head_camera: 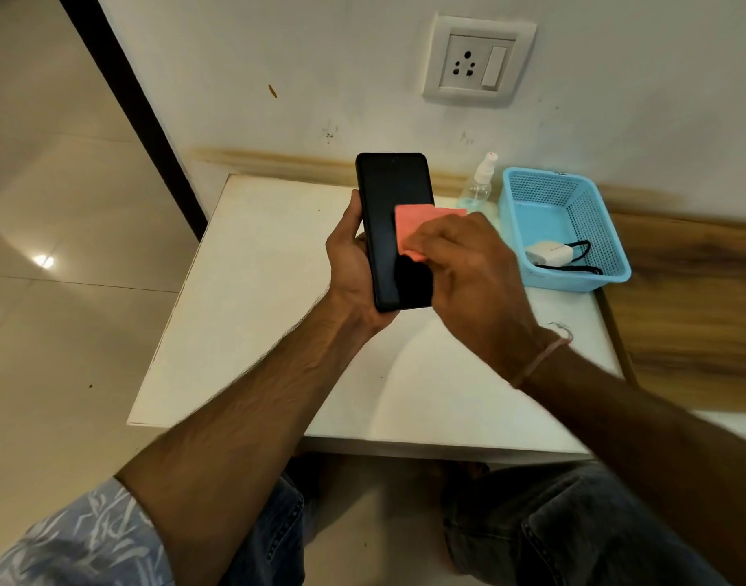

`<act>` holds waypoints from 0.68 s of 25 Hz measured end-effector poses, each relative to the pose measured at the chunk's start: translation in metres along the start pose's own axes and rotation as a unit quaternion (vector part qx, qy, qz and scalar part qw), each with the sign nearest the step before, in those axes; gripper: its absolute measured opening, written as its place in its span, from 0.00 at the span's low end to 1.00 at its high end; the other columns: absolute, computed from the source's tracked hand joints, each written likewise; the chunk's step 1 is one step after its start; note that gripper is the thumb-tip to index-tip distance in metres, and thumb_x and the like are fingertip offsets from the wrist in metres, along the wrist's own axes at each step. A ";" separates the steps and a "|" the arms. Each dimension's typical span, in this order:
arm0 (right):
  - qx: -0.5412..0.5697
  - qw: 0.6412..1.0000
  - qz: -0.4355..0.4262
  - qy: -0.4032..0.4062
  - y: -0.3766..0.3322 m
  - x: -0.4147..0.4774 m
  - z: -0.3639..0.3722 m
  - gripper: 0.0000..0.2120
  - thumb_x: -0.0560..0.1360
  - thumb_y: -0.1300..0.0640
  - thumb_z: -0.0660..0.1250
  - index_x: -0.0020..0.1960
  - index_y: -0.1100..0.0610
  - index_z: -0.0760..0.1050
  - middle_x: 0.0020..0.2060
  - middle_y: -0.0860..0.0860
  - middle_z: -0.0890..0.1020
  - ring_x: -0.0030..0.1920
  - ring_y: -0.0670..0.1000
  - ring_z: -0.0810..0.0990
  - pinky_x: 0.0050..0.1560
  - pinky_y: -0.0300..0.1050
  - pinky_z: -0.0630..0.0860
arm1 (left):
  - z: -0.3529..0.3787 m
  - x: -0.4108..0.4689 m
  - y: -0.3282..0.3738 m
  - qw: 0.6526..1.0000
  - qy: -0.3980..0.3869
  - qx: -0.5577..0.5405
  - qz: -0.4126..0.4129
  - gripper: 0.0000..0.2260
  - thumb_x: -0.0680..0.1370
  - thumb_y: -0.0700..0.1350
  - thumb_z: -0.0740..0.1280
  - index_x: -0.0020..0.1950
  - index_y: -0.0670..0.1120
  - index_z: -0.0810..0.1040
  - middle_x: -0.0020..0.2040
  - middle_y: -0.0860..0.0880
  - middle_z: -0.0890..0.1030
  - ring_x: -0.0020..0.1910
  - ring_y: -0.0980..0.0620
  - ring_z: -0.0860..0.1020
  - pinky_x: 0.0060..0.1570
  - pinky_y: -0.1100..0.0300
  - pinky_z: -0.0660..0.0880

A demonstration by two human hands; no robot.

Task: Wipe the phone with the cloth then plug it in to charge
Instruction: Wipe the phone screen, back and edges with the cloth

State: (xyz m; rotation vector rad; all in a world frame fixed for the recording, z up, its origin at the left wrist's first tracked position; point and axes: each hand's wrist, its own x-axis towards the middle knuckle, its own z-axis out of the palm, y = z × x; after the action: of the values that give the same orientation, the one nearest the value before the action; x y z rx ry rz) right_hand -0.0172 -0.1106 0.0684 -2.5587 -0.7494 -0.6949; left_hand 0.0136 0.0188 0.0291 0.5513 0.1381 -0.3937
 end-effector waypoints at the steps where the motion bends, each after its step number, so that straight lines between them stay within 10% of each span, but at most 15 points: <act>1: 0.010 1.000 -0.012 -0.010 -0.012 -0.006 0.008 0.09 0.70 0.69 0.67 0.50 0.66 0.81 0.46 0.62 0.83 0.46 0.63 0.80 0.51 0.53 0.78 | 0.001 -0.001 0.000 1.000 -0.003 0.008 -0.004 0.32 0.80 0.66 0.57 0.65 0.40 0.77 0.49 0.41 0.80 0.43 0.45 0.80 0.46 0.53 0.78; 17: 0.038 0.994 -0.090 -0.058 -0.011 -0.033 -0.002 0.09 0.69 0.69 0.69 0.49 0.66 0.81 0.45 0.63 0.83 0.44 0.63 0.82 0.53 0.49 0.77 | 0.003 -0.003 0.000 1.000 0.001 -0.021 0.009 0.35 0.80 0.65 0.57 0.73 0.37 0.70 0.55 0.37 0.78 0.48 0.40 0.79 0.53 0.48 0.75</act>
State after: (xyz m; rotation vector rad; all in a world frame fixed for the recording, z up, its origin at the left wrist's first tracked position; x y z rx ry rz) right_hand -0.0490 -0.1157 0.0544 -2.5004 -1.0360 -0.5644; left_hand 0.0108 0.0179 0.0323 0.5104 0.1429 -0.3715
